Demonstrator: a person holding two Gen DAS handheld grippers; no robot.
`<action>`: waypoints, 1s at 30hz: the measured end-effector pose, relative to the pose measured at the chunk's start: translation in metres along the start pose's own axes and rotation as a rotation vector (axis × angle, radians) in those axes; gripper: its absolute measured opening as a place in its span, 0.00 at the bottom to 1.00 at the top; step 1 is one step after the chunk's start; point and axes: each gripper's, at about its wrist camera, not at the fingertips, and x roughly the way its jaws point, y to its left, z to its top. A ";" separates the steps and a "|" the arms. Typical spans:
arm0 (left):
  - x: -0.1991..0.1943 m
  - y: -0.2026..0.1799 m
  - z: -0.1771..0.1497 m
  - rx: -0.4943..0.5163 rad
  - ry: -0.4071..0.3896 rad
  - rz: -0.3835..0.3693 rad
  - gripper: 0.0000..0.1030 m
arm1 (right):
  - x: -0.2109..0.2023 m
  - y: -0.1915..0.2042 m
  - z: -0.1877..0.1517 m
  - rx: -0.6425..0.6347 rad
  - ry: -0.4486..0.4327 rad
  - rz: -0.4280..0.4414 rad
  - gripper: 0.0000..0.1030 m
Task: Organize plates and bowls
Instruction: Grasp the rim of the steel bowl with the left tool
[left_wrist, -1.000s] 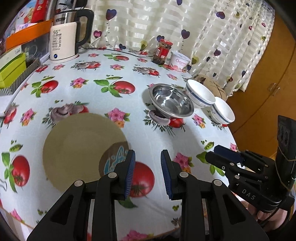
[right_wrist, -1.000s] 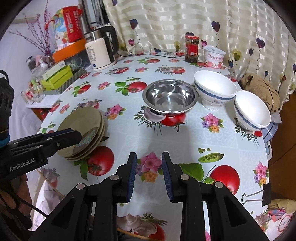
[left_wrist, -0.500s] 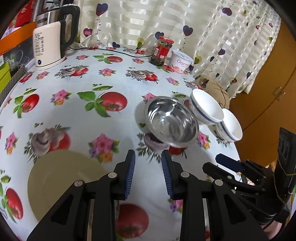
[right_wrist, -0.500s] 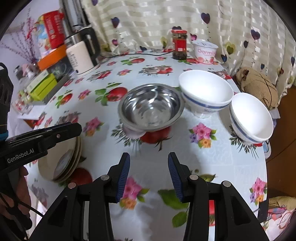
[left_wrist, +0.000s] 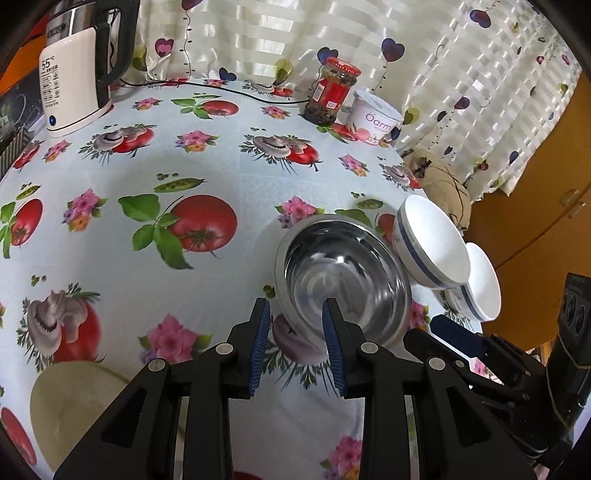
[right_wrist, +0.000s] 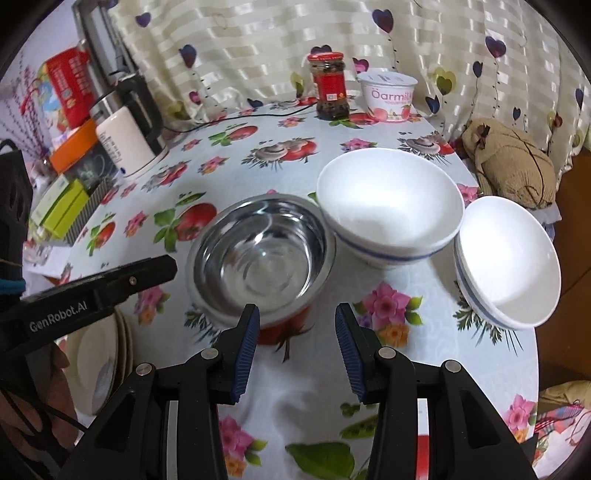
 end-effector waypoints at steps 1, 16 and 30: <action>0.002 0.000 0.001 0.000 0.002 0.000 0.30 | 0.002 -0.001 0.002 0.005 0.000 0.000 0.41; 0.026 -0.001 0.018 -0.013 0.017 0.023 0.30 | 0.028 -0.019 0.015 0.070 0.025 0.021 0.29; 0.030 -0.006 0.007 0.012 0.057 0.022 0.30 | 0.034 -0.019 0.014 0.072 0.048 0.024 0.20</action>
